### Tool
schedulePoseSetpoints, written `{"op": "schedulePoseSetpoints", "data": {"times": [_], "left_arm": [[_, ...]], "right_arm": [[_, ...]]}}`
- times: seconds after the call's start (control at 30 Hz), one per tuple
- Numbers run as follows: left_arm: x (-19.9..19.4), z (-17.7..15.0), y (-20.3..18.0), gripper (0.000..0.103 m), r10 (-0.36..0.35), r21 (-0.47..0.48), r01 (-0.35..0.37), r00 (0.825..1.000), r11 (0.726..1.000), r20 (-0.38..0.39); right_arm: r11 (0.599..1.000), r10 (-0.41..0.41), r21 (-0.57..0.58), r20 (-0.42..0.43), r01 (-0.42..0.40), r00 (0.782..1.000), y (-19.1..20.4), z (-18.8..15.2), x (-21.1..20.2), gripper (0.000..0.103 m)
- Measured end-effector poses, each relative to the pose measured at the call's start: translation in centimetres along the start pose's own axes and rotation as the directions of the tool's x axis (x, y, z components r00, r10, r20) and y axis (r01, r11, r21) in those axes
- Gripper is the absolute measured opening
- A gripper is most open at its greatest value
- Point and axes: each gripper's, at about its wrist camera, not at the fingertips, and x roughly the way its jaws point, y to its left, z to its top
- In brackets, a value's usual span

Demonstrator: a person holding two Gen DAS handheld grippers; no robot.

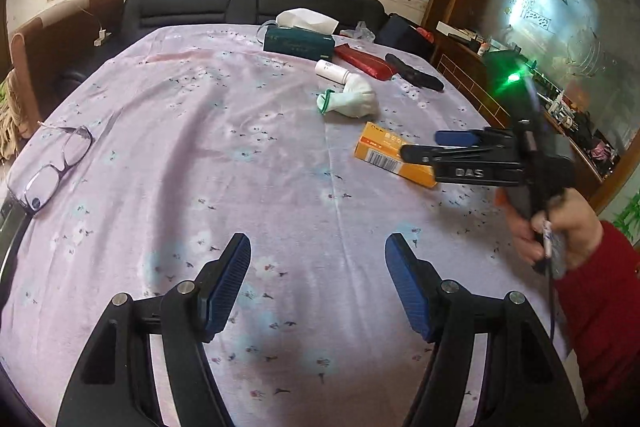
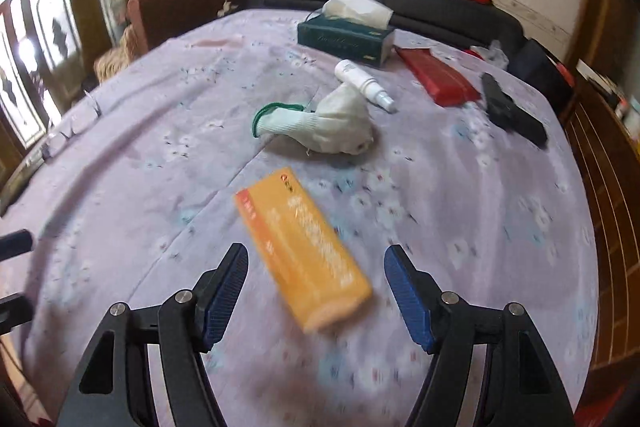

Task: Collect trash
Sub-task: 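Swing both open tools back over the table, then grasp the white sock with the left tool while the right tool grasps the orange medicine box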

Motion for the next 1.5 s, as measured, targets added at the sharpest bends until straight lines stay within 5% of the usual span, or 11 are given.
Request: {"op": "schedulePoseSetpoints", "data": {"times": [0.13, 0.33, 0.47, 0.53, 0.63, 0.87, 1.03, 1.1, 1.23, 1.33, 1.5], "left_arm": [[0.3, 0.9, -0.1, 0.069, 0.005, 0.004, -0.006, 1.000, 1.000, 0.003], [1.5, 3.2, -1.7, 0.069, 0.026, 0.064, -0.026, 1.000, 0.998, 0.002], [2.7, 5.9, -3.8, 0.074, 0.020, 0.110, -0.021, 1.000, 0.994, 0.012], [3.7, 7.6, -5.0, 0.075, 0.033, 0.119, -0.034, 0.999, 0.992, 0.016], [6.4, 10.5, -6.9, 0.077, 0.044, 0.137, -0.043, 0.999, 0.990, 0.002], [15.7, 14.9, -9.5, 0.077, 0.128, 0.186, -0.115, 0.990, 0.976, -0.059], [21.4, 16.0, -9.5, 0.077, 0.216, 0.188, -0.197, 0.973, 0.962, -0.085], [23.3, 16.1, -9.4, 0.070, 0.253, 0.196, -0.233, 0.963, 0.953, -0.087], [25.0, 16.0, -8.9, 0.033, 0.215, 0.167, -0.193, 0.969, 0.967, -0.126], [24.4, 15.5, -9.1, 0.022, 0.202, 0.158, -0.184, 0.973, 0.970, -0.111], [19.9, 14.2, -9.5, 0.020, 0.147, 0.141, -0.138, 0.987, 0.980, -0.058]], "right_arm": [[0.999, 0.031, -0.031, -0.037, -0.032, 0.999, 0.4, 0.6, 1.8, 0.074], [0.999, -0.003, -0.033, -0.035, 0.002, 0.999, 1.4, -0.8, 1.1, 0.056], [0.993, -0.013, 0.120, 0.077, 0.004, 0.997, -0.4, -1.6, -2.3, 0.052], [0.978, -0.089, 0.202, 0.136, 0.060, 0.987, -2.1, -1.9, -3.5, 0.052], [0.940, -0.195, 0.316, 0.196, 0.126, 0.961, -5.2, -2.8, -4.4, 0.052], [0.881, -0.209, 0.463, 0.194, 0.098, 0.958, -10.0, -4.4, -4.8, 0.052], [0.880, -0.185, 0.469, 0.184, 0.079, 0.965, -10.1, -4.9, -4.5, 0.052], [0.883, -0.182, 0.463, 0.192, 0.074, 0.964, -9.8, -4.9, -4.7, 0.052], [0.886, -0.176, 0.460, 0.205, 0.063, 0.963, -9.8, -4.8, -4.9, 0.052], [0.888, -0.179, 0.455, 0.207, 0.067, 0.962, -9.6, -4.8, -4.9, 0.052], [0.899, -0.192, 0.430, 0.217, 0.083, 0.957, -9.0, -4.7, -5.1, 0.052]]}}
